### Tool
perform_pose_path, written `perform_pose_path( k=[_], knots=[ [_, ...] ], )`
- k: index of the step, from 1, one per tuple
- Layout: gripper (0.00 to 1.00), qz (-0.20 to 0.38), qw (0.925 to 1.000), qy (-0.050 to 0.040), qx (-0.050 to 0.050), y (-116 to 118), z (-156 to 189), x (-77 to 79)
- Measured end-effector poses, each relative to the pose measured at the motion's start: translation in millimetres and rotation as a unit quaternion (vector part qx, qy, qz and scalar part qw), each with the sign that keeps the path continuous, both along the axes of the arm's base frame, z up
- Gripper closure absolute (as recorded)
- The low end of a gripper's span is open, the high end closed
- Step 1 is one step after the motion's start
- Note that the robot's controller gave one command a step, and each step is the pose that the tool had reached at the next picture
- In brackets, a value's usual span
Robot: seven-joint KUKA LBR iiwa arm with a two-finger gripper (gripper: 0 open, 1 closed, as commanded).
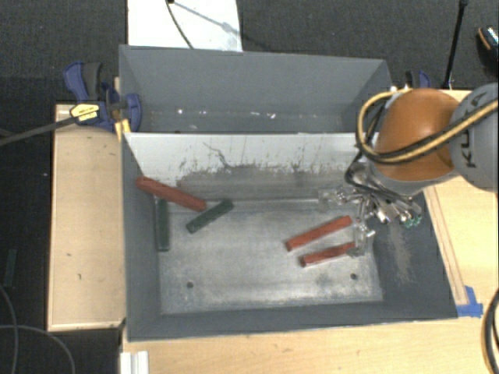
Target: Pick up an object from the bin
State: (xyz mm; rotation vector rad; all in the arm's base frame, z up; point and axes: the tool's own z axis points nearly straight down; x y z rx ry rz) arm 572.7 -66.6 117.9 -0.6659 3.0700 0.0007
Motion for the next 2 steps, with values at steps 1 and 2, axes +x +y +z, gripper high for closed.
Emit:
perform_pose_path(
  k=[1, 2],
  knots=[
    [0.00, 0.065, 0.9979, 0.0005, 0.000, 2.4, -48.9, -21.3],
    [0.00, 0.065, 0.9979, -0.0007, 0.000, 2.5, -48.1, -20.4]
  ],
)
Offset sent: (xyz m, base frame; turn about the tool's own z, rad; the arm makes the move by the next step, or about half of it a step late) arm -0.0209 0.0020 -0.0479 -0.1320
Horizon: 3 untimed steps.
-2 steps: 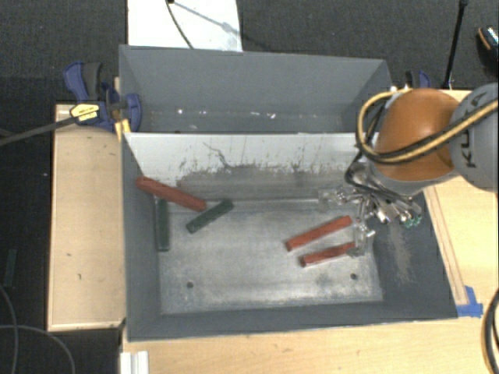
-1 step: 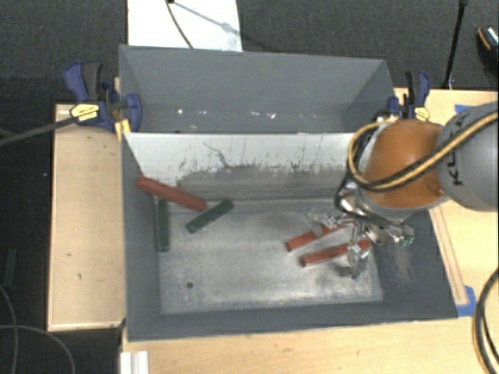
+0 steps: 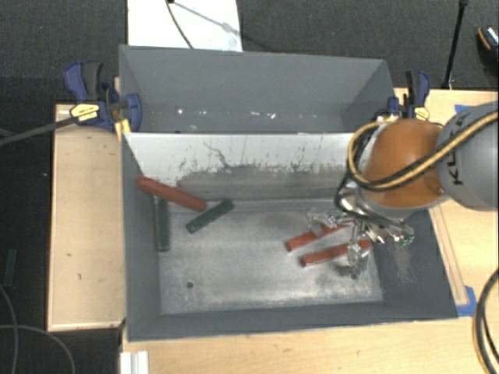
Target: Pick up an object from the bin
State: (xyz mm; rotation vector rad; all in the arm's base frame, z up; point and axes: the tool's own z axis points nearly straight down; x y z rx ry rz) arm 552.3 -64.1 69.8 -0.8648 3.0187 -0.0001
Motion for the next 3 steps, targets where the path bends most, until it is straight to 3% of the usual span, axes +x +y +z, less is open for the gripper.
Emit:
perform_pose_path(
  k=[1, 2, 3],
  knots=[
    [1.00, 0.001, 1.0000, -0.0028, 0.000, 1, 3, 1.8],
    [1.00, 0.000, 1.0000, -0.0036, 0.000, 1, 59, 4.0],
    [1.00, -0.001, 1.0000, -0.0021, 0.000, 1, 73, 5.2]
  ],
)
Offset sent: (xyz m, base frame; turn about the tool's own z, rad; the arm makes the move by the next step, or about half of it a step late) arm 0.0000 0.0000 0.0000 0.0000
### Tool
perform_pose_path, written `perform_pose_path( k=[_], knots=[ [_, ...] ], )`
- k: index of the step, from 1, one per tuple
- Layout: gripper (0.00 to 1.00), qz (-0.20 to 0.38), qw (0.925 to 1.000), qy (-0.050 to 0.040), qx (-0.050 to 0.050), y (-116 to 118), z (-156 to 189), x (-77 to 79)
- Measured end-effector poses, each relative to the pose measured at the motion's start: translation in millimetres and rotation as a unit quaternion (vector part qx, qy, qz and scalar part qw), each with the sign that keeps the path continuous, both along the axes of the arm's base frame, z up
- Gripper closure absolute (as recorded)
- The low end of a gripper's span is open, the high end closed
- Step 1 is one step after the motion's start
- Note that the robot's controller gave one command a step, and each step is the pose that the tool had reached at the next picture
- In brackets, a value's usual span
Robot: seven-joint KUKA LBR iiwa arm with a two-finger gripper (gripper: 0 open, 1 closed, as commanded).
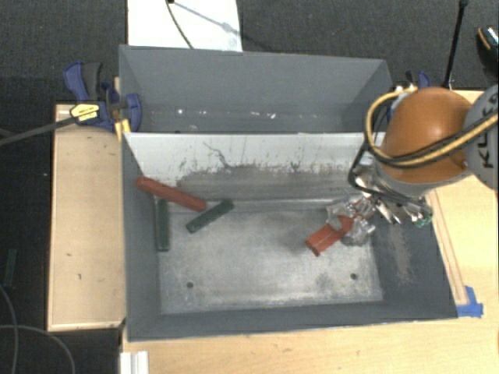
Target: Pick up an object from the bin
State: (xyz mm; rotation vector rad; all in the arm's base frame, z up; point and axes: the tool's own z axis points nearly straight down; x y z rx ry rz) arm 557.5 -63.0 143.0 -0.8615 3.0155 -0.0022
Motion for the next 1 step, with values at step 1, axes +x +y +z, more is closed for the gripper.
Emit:
perform_pose_path(
  k=[1],
  knots=[
    [1.00, -0.002, 1.0000, -0.0010, 0.000, 0.1, 47.3, 1.7]
  ],
)
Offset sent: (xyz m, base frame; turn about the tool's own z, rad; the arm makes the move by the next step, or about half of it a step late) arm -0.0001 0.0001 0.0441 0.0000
